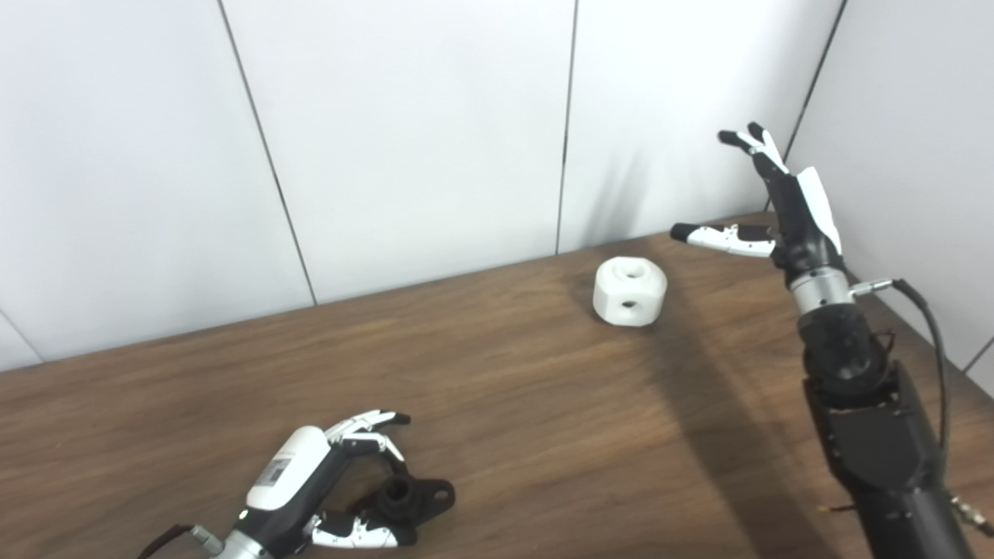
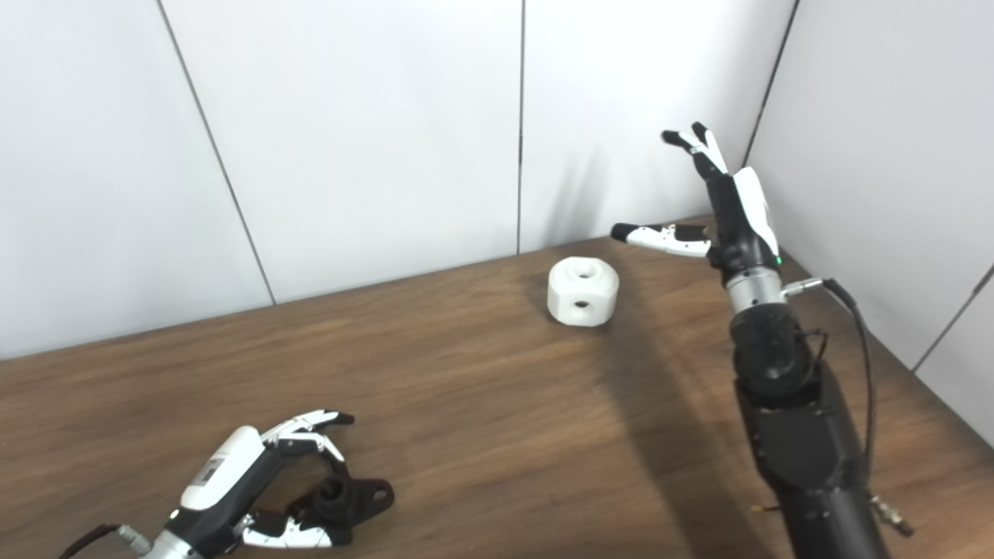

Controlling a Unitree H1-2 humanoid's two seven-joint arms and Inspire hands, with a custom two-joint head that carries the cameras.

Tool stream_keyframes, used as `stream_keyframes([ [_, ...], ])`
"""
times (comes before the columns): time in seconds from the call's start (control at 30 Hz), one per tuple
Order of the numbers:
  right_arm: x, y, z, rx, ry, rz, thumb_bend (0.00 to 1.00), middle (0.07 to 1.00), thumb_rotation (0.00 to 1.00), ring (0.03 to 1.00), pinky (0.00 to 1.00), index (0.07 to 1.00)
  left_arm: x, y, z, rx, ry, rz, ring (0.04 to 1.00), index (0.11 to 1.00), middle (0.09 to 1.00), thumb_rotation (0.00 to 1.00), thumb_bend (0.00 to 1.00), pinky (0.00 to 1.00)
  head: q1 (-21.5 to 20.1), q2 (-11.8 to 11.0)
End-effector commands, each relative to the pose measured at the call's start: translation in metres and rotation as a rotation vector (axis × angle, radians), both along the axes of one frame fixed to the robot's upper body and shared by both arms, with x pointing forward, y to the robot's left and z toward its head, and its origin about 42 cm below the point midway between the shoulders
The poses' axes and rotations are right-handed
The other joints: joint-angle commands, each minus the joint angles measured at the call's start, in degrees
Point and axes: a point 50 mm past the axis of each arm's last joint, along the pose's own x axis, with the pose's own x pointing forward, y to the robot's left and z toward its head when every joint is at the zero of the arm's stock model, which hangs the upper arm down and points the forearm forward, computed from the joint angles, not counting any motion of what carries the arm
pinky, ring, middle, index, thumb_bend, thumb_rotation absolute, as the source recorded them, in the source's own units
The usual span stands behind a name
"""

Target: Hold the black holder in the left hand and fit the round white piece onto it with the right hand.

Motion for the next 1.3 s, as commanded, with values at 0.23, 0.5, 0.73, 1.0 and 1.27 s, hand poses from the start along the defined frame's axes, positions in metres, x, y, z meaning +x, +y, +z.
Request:
stream_keyframes([
  [0.23,0.021,-0.019,0.013,-0.018,0.181,0.158,0.96,1.000,0.34,1.000,0.84,1.000,-0.021,0.017,-0.034,0.087,0.123,0.004,0.879,0.482,0.850,0.04,0.52,0.80,0.0,0.1],
  [0.5,0.031,-0.017,-0.003,0.028,0.365,0.264,1.00,1.000,0.33,0.982,0.80,1.000,-0.022,0.018,-0.030,0.091,0.129,0.004,0.884,0.482,0.856,0.05,0.52,0.80,0.6,0.3],
  [0.73,0.040,-0.010,-0.024,0.013,0.434,0.298,1.00,1.000,0.34,0.972,0.80,0.996,-0.022,0.019,-0.029,0.099,0.129,0.007,0.883,0.482,0.856,0.04,0.52,0.80,0.8,0.5],
  [1.0,0.050,-0.003,-0.041,-0.009,0.478,0.286,1.00,1.000,0.34,0.989,0.86,0.987,-0.025,0.018,-0.030,0.094,0.125,0.008,0.878,0.481,0.848,0.05,0.52,0.80,0.9,0.6],
  [1.27,0.059,0.006,-0.051,-0.031,0.491,0.272,0.99,1.000,0.31,0.984,0.87,0.969,-0.024,0.018,-0.031,0.114,0.127,0.003,0.885,0.482,0.855,0.05,0.52,0.82,1.8,0.7],
])
